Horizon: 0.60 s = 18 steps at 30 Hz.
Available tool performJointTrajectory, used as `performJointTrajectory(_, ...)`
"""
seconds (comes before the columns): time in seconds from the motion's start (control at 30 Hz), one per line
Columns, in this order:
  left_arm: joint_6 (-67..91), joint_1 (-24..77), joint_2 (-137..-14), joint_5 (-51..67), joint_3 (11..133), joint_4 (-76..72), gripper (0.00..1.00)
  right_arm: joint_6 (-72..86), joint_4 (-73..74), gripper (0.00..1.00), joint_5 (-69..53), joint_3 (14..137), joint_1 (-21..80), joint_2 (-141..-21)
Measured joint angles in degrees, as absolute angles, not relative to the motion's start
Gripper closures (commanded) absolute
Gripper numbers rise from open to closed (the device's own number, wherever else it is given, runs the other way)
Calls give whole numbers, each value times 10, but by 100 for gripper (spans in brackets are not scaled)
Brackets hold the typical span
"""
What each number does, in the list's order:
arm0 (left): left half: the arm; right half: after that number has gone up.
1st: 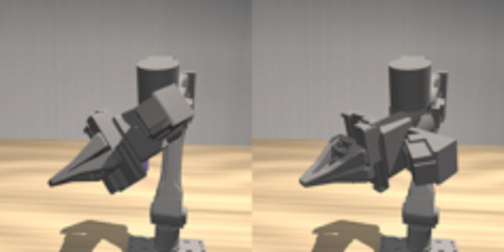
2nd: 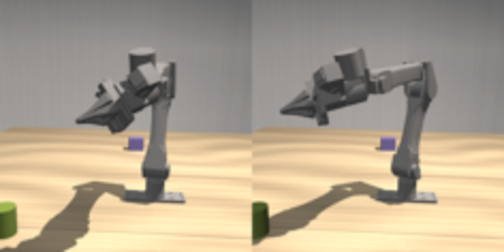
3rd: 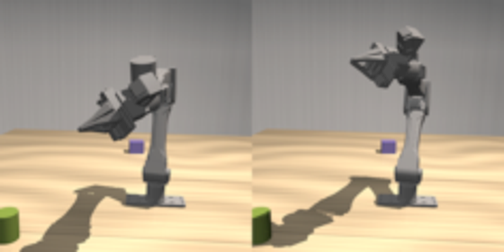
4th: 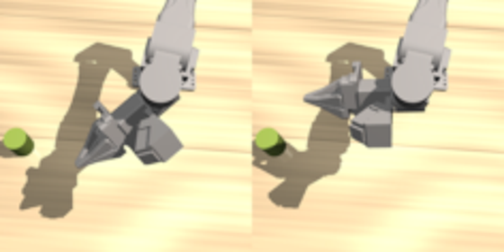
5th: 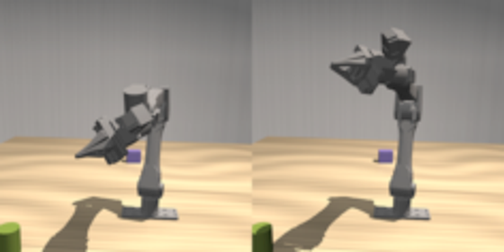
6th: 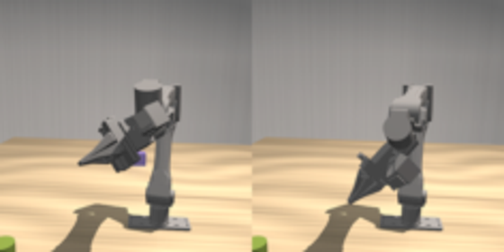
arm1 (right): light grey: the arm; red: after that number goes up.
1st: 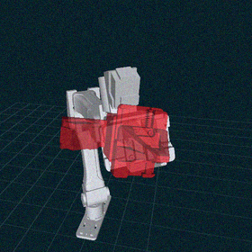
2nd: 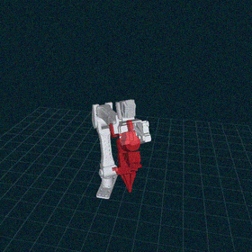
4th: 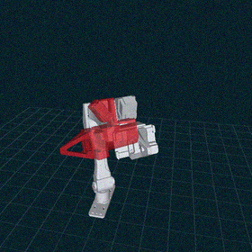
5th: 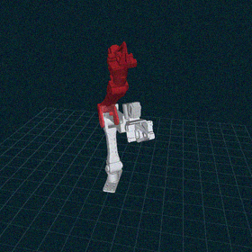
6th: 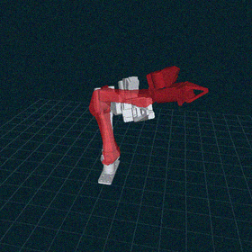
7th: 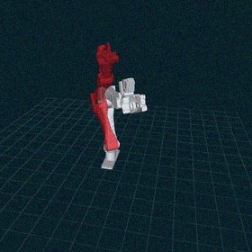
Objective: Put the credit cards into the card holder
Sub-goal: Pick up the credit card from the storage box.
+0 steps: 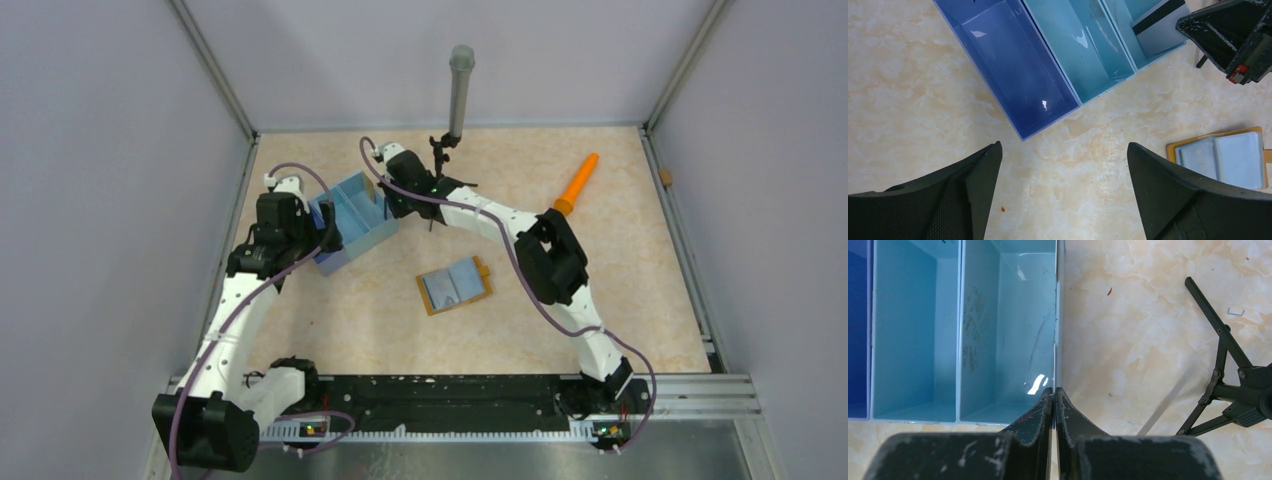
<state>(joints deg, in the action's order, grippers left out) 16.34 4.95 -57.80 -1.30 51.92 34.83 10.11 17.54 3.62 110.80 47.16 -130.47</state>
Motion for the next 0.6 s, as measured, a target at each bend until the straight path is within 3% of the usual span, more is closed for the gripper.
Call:
performJointTrajectory(0.4, 163, 50, -578, -11, 519, 348, 1, 100, 170, 100, 36, 1108, 474, -1272)
performJointTrajectory(0.6, 163, 50, -578, -10, 519, 348, 1, 101, 158, 84, 35, 1106, 475, -1256)
